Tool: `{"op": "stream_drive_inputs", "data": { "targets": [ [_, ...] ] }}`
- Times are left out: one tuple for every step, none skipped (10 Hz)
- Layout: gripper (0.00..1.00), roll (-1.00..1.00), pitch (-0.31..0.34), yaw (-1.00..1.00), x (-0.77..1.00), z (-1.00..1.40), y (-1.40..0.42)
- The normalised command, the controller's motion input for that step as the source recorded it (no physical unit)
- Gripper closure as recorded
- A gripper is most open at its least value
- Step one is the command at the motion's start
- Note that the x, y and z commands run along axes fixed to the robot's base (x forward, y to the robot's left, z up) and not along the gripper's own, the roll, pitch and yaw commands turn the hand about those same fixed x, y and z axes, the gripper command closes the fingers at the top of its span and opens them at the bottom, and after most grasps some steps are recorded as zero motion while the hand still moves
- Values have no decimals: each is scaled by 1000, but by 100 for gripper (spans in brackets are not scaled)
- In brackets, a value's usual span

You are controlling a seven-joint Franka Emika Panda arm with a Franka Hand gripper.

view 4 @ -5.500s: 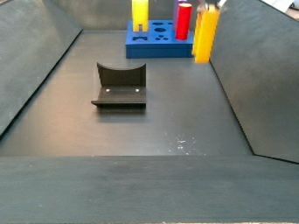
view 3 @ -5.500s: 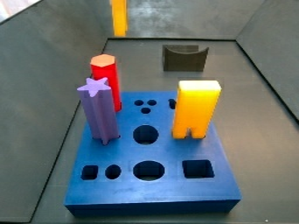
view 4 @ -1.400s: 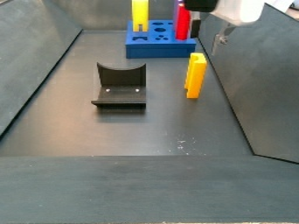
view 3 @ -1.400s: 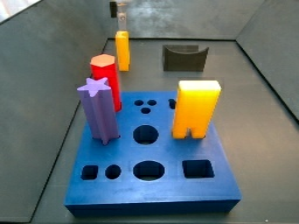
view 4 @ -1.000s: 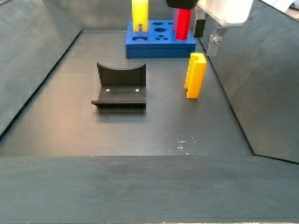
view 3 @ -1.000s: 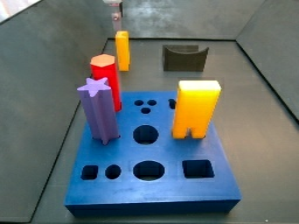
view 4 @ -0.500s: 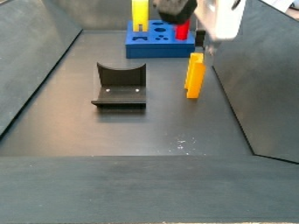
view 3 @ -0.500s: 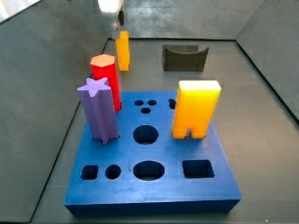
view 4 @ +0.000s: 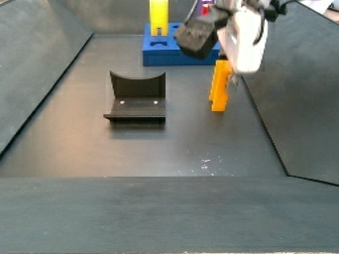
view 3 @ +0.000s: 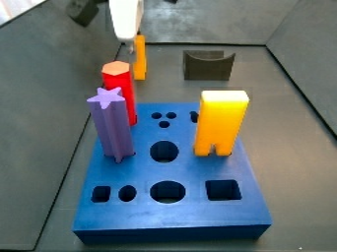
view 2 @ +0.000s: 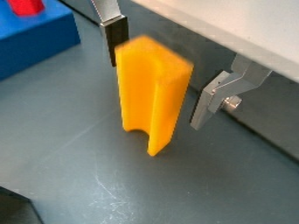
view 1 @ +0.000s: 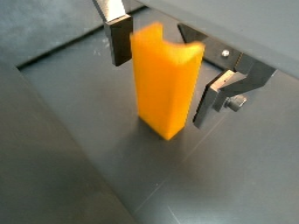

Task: Pick up the arch object. Move up. Rotate the arch object. Move to above the board. Insert the arch object.
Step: Rotate the arch object, then move to above the board.

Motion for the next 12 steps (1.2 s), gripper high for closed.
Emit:
{"op": "stream_drive_inputs", "data": {
  "targets": [
    [100, -34, -31, -53, 0, 0, 0],
    [100, 322, -128, -318, -76, 1000, -23],
    [100, 319, -121, -307, -78, 1000, -23],
    [100, 290, -88, -228, -84, 1000, -22],
    [100, 247, -27, -121, -75, 1000, -19],
    [100, 220, 22, -68, -70, 1000, -19],
    [100, 200, 46, -38, -67, 1000, -20],
    [100, 184, 51, -20, -67, 1000, -21],
    [100, 166, 43, -6, -67, 1000, -21],
    [100, 154, 41, 0, -66, 1000, -20],
    [100, 138, 43, 4, -63, 1000, -20],
    [100, 126, 46, 6, -58, 1000, -20]
  ]
}}
